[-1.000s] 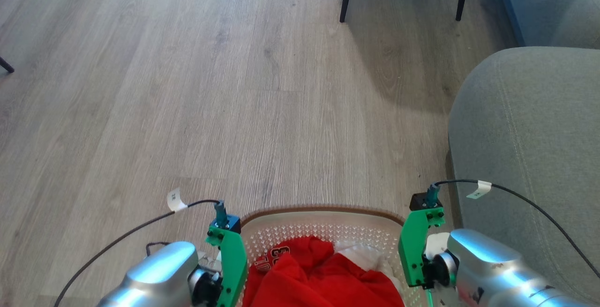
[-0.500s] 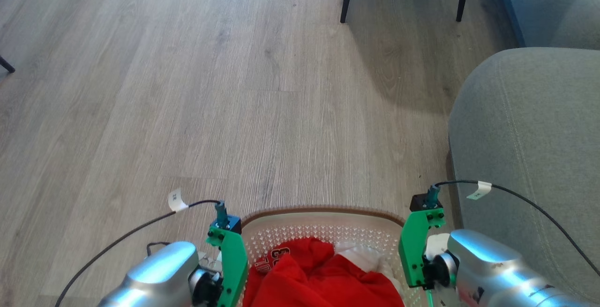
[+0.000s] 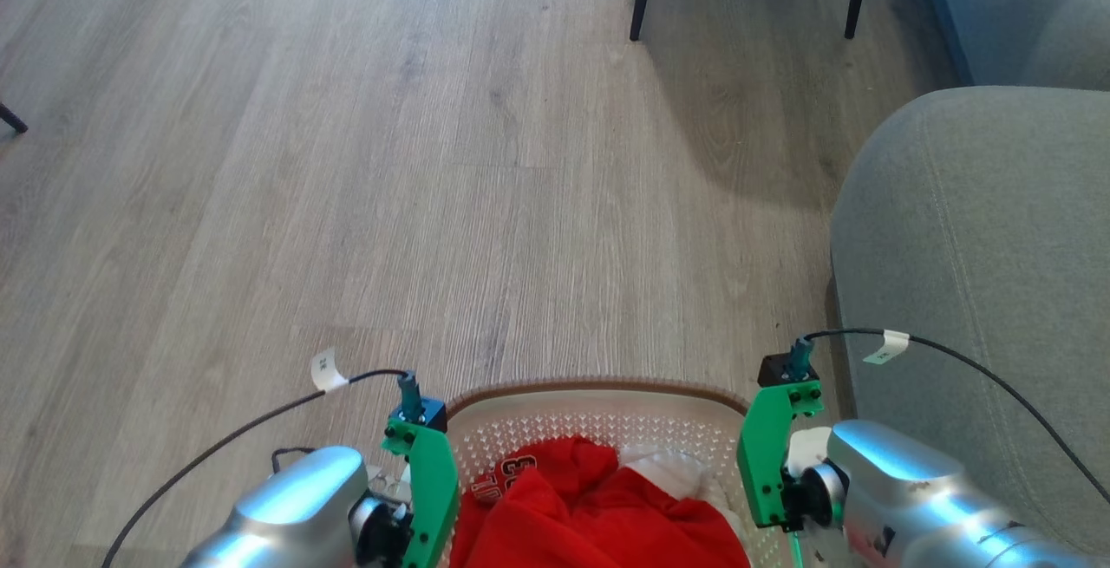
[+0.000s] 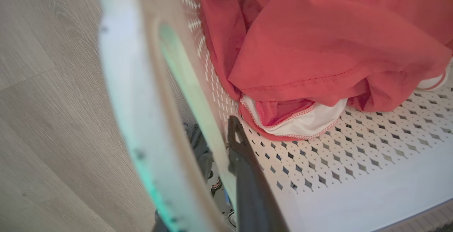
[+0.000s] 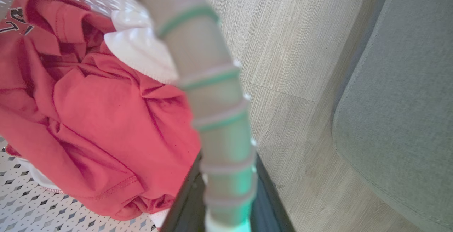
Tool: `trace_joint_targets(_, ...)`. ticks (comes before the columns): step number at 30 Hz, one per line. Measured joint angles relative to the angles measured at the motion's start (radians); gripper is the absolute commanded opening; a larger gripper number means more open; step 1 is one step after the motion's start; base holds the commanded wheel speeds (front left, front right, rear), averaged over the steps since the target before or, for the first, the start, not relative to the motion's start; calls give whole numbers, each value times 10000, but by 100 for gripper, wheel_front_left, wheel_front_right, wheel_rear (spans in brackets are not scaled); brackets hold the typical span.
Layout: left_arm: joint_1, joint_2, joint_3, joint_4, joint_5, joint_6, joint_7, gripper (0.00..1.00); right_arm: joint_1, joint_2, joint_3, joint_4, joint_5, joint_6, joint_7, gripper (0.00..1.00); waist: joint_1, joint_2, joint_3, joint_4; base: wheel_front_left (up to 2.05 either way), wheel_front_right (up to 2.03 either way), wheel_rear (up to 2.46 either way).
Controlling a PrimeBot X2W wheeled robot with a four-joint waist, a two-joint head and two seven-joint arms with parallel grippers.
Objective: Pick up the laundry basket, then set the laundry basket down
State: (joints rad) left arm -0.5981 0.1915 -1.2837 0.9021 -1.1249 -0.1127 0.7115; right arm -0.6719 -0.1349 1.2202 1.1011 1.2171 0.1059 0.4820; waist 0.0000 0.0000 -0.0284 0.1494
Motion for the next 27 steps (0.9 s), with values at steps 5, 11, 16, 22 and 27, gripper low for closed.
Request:
trace_joint_targets(5,0,2,0,0,0,0,0,0,-1,0,56,8,73,0,-2,0,0,1,-10,-14,0,0,0)
trace_joint_targets(11,0,2,-2,0,0,0,0,0,-2,-2,117,29,153,0,-8,0,0,1,-3,-33,0,0,0)
trace_joint_targets(16,0,-8,-2,0,0,0,0,0,-4,-2,150,46,163,0,-10,0,0,1,58,-45,0,0,0)
trace_joint_targets(22,0,-12,-2,0,0,0,-36,0,-13,-2,174,75,261,0,-52,0,0,1,285,-48,0,0,0)
trace_joint_targets(27,-19,-35,-2,6,77,0,-284,0,-171,-10,211,117,261,0,-182,0,0,1,632,-55,0,0,0)
